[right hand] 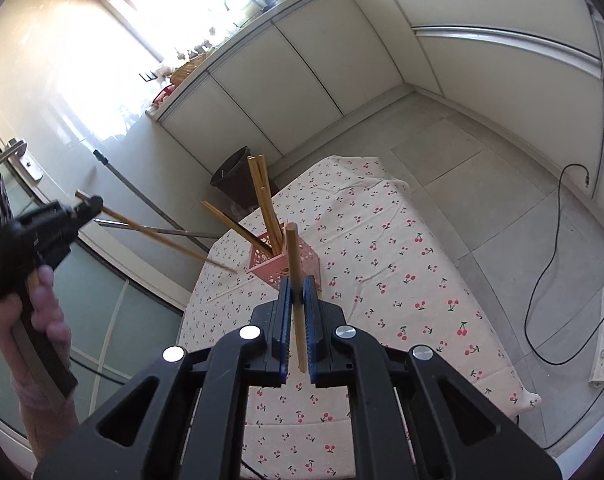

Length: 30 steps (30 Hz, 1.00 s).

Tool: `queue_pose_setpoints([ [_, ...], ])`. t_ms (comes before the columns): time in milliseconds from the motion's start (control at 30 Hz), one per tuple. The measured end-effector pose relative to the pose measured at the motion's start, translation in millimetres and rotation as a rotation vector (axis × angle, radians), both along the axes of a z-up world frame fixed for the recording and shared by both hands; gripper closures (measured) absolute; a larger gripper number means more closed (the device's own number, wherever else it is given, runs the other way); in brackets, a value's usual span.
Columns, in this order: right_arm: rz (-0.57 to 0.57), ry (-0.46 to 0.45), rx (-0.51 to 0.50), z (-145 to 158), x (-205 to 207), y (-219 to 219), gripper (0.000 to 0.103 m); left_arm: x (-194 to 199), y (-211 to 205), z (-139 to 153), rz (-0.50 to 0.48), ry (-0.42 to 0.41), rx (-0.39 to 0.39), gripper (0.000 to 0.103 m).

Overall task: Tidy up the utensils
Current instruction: 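Lift both held chopsticks and carry them over the pink basket, then open both grippers to drop the chopsticks into the basket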

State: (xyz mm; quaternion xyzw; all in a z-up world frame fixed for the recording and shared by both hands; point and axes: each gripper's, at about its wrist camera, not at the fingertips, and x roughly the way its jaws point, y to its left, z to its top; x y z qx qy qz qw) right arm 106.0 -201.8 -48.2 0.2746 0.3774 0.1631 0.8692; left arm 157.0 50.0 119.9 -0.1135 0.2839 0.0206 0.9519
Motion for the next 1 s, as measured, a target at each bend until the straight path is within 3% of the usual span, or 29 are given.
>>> queue_pose_setpoints([
  [267, -0.008, 0.006, 0.017, 3.2, 8.1, -5.2, 0.096, 48.1, -15.7, -19.6, 0.018, 0.038, 0.041, 0.095],
  [300, -0.007, 0.001, 0.017, 5.4, 9.1, -5.2, 0.096, 48.8, -17.5, -21.4, 0.014, 0.030, 0.053, 0.090],
  [333, -0.007, -0.005, 0.016, 8.7, 10.1, -5.5, 0.096, 46.7, -18.2, -22.0, 0.009, 0.017, 0.064, 0.073],
  [400, -0.009, -0.028, 0.008, 19.8, 11.4, -3.8, 0.096, 40.0, -14.3, -18.9, 0.011, -0.014, 0.054, 0.056],
  [600, -0.006, -0.094, -0.025, 55.9, 25.2, 11.1, 0.096, 17.2, 15.6, -23.6, 0.066, -0.006, -0.005, 0.055],
  [900, -0.012, -0.197, -0.059, 112.7, 64.4, 50.4, 0.096, -21.4, 69.6, -99.2, 0.179, 0.125, -0.101, 0.055],
  [1000, -0.023, -0.213, -0.082, 120.5, 82.4, 64.9, 0.096, -24.2, 79.0, -118.9, 0.193, 0.175, -0.091, 0.055],
])
